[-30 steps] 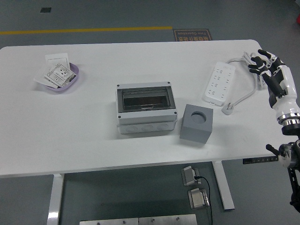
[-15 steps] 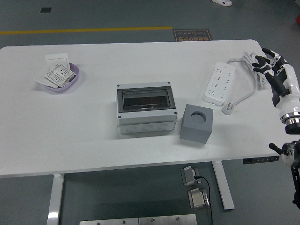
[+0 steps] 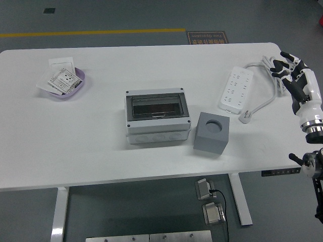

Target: Pick up the cylinder from the cube,place it in the box,flap close box

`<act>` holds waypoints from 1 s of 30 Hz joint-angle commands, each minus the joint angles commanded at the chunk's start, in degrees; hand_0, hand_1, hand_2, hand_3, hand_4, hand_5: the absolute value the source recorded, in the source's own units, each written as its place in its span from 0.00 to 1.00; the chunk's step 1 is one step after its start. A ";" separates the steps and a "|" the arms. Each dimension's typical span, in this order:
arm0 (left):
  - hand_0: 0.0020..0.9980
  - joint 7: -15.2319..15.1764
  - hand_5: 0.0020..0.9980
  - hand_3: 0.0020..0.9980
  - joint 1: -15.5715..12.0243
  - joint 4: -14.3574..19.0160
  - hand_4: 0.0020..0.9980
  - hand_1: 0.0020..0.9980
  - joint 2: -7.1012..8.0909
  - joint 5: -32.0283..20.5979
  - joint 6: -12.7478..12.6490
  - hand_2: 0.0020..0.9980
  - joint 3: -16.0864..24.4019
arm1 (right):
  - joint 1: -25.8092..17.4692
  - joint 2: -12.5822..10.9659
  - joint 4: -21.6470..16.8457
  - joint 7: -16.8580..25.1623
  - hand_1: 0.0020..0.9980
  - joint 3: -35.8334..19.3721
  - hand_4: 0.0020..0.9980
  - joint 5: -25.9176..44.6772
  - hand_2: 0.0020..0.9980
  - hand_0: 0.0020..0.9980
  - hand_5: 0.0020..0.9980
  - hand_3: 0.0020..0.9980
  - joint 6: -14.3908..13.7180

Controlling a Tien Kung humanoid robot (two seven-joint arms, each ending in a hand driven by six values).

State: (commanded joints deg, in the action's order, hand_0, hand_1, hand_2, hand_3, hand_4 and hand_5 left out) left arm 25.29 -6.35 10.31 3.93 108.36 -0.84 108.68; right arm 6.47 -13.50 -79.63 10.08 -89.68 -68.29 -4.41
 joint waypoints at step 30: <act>0.65 0.97 0.57 0.73 0.42 0.00 0.80 0.70 1.83 -3.37 0.41 0.68 -2.73 | 0.05 1.82 3.04 1.26 0.65 3.38 0.90 0.54 0.71 0.70 0.49 0.79 -0.89</act>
State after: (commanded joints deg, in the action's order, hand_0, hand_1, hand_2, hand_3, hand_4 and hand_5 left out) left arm 26.27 -5.94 10.31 5.76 104.98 -0.43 105.95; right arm 6.52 -11.68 -76.58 11.34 -86.30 -67.75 -5.30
